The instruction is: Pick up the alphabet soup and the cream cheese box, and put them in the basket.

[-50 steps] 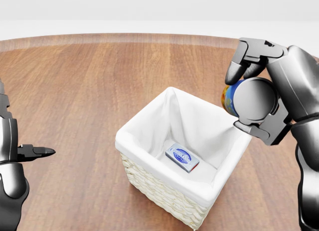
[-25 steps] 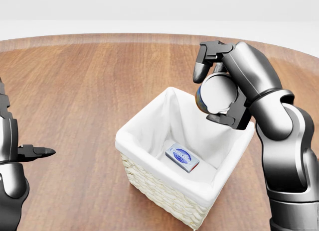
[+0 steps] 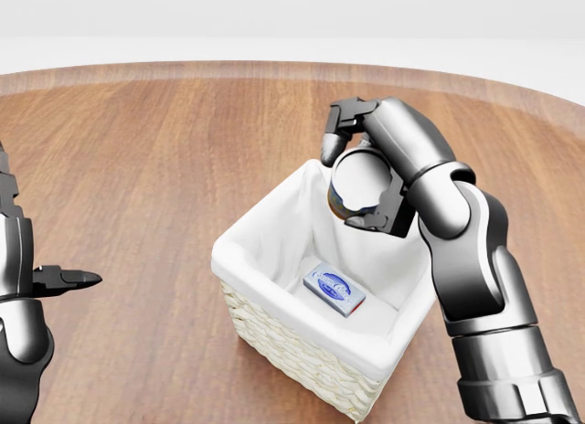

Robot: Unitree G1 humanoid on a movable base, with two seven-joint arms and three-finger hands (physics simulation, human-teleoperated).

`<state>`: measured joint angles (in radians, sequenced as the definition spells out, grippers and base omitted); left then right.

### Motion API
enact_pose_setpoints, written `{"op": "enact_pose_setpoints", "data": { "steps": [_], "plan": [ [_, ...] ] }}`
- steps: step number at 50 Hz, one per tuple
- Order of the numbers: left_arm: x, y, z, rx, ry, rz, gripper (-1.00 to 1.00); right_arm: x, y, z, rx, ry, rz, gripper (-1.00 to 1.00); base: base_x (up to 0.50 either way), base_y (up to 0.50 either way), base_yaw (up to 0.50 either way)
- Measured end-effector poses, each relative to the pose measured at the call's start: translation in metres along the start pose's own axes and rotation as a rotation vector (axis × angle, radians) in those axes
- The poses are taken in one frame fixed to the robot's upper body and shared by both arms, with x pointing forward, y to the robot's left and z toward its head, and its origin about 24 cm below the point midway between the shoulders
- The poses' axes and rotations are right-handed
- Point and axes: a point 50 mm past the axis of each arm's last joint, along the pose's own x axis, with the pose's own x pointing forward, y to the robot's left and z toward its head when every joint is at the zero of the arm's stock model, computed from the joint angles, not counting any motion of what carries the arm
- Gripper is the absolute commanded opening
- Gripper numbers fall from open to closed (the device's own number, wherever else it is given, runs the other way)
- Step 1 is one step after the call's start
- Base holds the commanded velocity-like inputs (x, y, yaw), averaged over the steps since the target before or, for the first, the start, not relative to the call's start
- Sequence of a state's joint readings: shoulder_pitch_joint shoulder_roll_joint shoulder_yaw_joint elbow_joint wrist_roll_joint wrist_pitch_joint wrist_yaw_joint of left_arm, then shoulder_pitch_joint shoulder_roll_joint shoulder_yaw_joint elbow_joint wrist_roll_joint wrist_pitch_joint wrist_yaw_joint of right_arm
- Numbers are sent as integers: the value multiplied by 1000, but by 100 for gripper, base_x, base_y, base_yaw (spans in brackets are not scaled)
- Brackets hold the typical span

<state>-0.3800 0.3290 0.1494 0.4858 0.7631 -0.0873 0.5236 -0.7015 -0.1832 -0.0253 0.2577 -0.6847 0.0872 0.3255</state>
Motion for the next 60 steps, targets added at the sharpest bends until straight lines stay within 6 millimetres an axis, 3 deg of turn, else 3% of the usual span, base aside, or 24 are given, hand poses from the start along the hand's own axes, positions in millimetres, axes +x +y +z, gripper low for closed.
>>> {"op": "enact_pose_setpoints", "data": {
  "steps": [18,45,47,48,49,50,60],
  "plan": [
    [0,1,1,-3,-3,6,100,14,21,-10,13,71,95,-100,0,0,0],
    [0,-1,-1,3,3,-6,100,15,38,-29,40,155,156,-100,0,0,0],
    [0,-1,-1,2,4,-5,100,15,38,-30,42,155,156,-87,0,0,0],
    [0,-1,-1,2,4,-5,100,14,38,-29,44,153,156,-69,0,0,0],
    [0,-1,-1,2,4,-5,100,14,38,-29,46,150,155,57,0,0,0],
    [0,-1,-1,2,4,-5,100,14,37,-28,48,146,155,100,0,0,0],
    [0,0,-1,-1,3,-1,100,11,30,-18,49,96,129,100,0,0,0]
  ]
}}
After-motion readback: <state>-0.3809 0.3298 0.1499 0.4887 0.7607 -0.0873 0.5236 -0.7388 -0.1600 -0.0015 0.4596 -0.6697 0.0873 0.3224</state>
